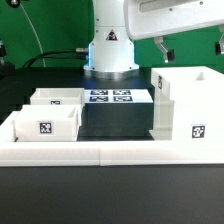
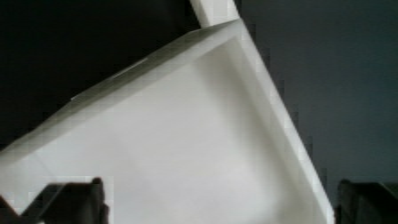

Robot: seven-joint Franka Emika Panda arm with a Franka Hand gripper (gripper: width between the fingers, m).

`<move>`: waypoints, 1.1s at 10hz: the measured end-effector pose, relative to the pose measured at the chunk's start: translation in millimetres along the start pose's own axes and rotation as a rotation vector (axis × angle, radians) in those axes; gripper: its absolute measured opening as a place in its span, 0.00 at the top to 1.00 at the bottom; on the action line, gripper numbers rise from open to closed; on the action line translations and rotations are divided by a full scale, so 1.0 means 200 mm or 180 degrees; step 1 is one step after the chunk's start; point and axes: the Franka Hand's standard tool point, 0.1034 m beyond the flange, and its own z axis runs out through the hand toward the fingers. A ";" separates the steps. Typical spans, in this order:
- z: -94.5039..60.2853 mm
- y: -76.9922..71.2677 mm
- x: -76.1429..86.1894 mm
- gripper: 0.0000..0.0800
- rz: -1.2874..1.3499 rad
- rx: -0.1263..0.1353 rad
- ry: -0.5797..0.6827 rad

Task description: Assemble drawer

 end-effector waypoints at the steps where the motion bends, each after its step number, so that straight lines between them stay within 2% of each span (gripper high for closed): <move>1: 0.00 0.00 0.00 0.19 -0.0140 -0.0001 -0.0001; 3: 0.00 0.01 0.00 0.19 -0.0320 -0.0029 -0.0011; 4: 0.00 0.04 0.00 0.19 -0.0417 -0.0154 -0.0009; 5: -0.01 0.09 0.02 0.19 -0.0455 -0.0224 0.0012; 6: -0.04 0.15 0.04 0.19 -0.0474 -0.0254 0.0042; 8: -0.10 0.29 0.11 0.19 -0.0606 -0.0273 0.0108; 9: -0.11 0.36 0.14 0.19 -0.0653 -0.0237 0.0117; 10: -0.11 0.41 0.16 0.19 -0.0623 -0.0160 0.0105; 11: -0.10 0.39 0.15 0.19 -0.0592 -0.0165 0.0101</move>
Offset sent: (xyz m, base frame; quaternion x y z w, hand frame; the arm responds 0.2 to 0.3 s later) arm -0.0092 -0.0321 -0.0081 -0.1356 -0.0102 -0.0510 0.9894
